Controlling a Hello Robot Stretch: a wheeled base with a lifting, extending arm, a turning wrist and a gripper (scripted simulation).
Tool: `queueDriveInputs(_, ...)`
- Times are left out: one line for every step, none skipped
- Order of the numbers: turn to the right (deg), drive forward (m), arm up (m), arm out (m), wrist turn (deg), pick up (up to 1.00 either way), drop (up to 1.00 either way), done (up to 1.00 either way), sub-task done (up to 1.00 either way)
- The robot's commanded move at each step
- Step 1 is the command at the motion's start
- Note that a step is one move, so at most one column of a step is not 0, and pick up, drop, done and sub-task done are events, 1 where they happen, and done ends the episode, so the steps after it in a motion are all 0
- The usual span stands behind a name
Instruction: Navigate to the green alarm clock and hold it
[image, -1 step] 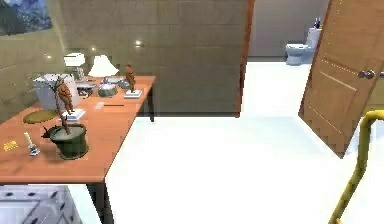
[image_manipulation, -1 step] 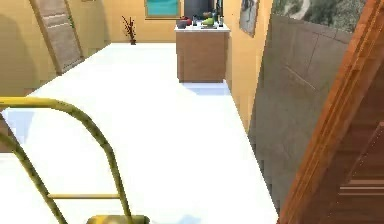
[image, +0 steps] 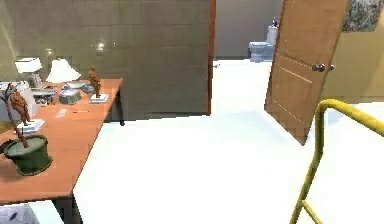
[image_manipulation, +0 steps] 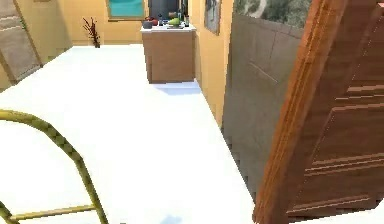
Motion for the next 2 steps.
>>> queueDriveInputs(0.0, 0.9, 0.0, 0.0, 0.0, 0.0, 0.0, 0.0, 0.0)
queueDriveInputs(18.0, 0.0, 0.0, 0.0, 0.0, 0.0, 0.0, 0.0, 0.0)
